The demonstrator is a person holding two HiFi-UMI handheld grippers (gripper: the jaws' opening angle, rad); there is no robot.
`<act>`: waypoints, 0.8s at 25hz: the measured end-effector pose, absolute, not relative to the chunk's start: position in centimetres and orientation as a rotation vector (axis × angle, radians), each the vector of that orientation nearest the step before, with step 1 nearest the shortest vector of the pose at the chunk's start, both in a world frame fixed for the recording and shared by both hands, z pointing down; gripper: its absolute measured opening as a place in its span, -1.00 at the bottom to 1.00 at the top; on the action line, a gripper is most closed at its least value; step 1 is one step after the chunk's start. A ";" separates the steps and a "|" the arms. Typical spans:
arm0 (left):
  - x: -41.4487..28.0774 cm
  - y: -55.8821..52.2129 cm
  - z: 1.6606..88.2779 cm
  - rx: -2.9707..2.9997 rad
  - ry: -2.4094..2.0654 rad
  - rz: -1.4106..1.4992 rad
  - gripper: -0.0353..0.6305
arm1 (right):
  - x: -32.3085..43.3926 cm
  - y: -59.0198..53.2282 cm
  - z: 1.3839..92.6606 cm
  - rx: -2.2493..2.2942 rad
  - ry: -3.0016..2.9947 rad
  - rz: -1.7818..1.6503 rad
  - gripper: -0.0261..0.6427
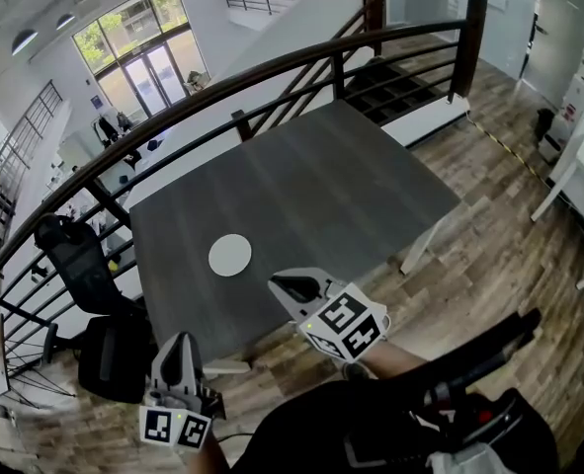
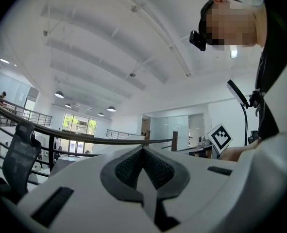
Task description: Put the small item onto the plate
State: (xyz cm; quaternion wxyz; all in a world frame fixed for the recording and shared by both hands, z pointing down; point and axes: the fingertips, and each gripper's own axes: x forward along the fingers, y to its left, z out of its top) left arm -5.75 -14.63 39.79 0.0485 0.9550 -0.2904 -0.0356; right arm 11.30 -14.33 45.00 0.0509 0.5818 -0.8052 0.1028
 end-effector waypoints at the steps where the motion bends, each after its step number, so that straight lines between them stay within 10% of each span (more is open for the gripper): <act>1: -5.4 -14.5 39.9 2.910 -0.889 -0.111 -0.88 | 11.6 -14.2 44.9 1.768 -2.458 0.316 -0.92; 20: -3.6 -12.9 39.9 2.873 -0.817 -0.142 -0.88 | 12.5 -13.6 43.8 1.737 -2.450 0.244 -0.92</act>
